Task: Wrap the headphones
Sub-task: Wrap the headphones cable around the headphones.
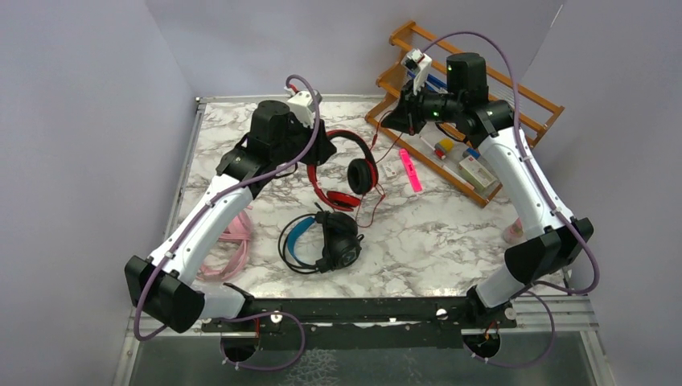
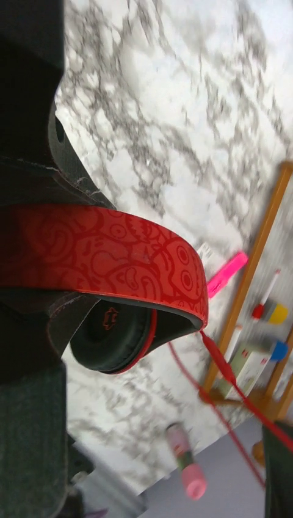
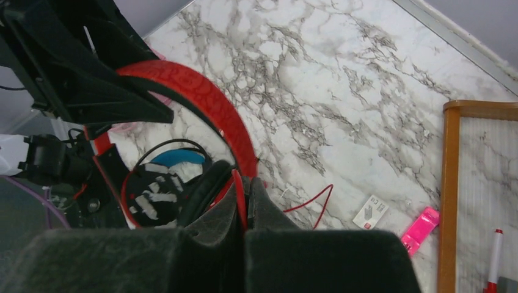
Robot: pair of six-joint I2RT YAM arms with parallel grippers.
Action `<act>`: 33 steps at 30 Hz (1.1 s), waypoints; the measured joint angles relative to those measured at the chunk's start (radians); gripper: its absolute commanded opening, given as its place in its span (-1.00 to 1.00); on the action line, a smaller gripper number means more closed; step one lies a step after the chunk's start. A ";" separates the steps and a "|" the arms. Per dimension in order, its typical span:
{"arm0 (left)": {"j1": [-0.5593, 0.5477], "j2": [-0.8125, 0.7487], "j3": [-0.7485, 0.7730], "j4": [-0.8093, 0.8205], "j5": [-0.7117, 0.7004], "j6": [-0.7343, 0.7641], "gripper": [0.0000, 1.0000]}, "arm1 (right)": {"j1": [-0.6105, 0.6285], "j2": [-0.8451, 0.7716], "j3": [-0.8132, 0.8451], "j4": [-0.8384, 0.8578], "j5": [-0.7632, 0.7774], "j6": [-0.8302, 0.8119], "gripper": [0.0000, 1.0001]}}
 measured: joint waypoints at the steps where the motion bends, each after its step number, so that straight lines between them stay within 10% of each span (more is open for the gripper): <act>1: 0.000 -0.019 -0.026 0.025 -0.061 -0.012 -1.00 | 0.000 0.008 0.025 -0.026 0.000 0.004 -0.99; 18: 0.003 -0.003 -0.086 0.336 -0.360 -0.161 -1.00 | 0.039 0.166 0.364 -0.280 -0.154 0.158 -0.99; 33: 0.048 0.032 -0.189 0.578 -0.478 -0.566 -1.00 | 0.177 0.180 0.369 -0.069 -0.220 0.437 -0.99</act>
